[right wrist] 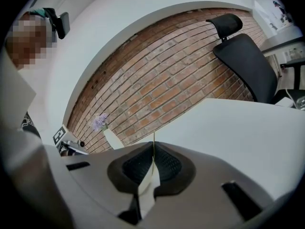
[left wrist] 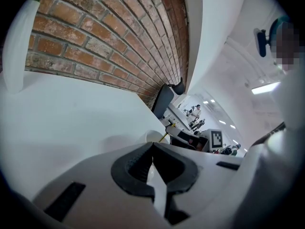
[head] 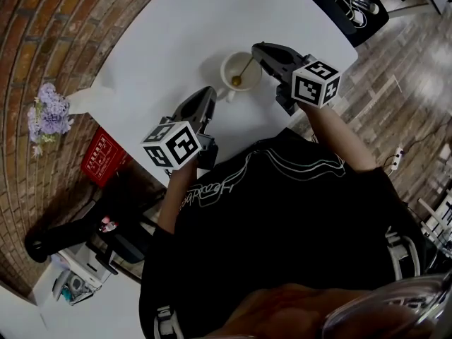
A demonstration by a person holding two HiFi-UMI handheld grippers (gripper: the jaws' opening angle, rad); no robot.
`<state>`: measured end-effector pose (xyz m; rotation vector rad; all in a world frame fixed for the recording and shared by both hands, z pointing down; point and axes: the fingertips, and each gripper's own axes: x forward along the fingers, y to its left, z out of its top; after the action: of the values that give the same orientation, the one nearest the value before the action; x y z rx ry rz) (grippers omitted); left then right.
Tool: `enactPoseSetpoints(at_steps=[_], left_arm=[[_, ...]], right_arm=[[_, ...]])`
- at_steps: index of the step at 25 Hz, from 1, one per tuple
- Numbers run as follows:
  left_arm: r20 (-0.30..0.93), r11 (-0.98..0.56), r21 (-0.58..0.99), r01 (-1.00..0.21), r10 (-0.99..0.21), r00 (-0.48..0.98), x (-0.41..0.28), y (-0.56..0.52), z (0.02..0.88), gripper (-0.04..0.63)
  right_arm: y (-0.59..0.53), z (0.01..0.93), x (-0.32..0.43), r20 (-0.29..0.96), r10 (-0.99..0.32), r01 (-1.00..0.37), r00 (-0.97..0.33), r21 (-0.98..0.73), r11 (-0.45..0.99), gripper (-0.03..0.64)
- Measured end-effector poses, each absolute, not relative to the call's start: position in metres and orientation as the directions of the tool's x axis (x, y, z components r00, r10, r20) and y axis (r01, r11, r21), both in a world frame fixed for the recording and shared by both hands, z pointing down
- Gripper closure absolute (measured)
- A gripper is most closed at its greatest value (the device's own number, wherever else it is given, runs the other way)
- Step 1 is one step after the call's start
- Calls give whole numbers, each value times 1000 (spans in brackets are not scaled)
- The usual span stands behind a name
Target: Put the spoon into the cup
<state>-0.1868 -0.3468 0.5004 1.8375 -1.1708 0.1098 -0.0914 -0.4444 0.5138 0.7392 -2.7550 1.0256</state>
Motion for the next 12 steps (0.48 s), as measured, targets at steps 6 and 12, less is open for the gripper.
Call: enactPoseSetpoints(at_steps=[6,12], left_arm=[[502,-127,652,-748,-668,550,-184,-347,500,591],[478,-162,651,-741,-671,567,-177,-342,492,591]], right_arm=[[-445,516,-91,268,-399,-476,-877,-596,647,617],[-439,515,-87,290,-393,-487,-873,-569,662,541]])
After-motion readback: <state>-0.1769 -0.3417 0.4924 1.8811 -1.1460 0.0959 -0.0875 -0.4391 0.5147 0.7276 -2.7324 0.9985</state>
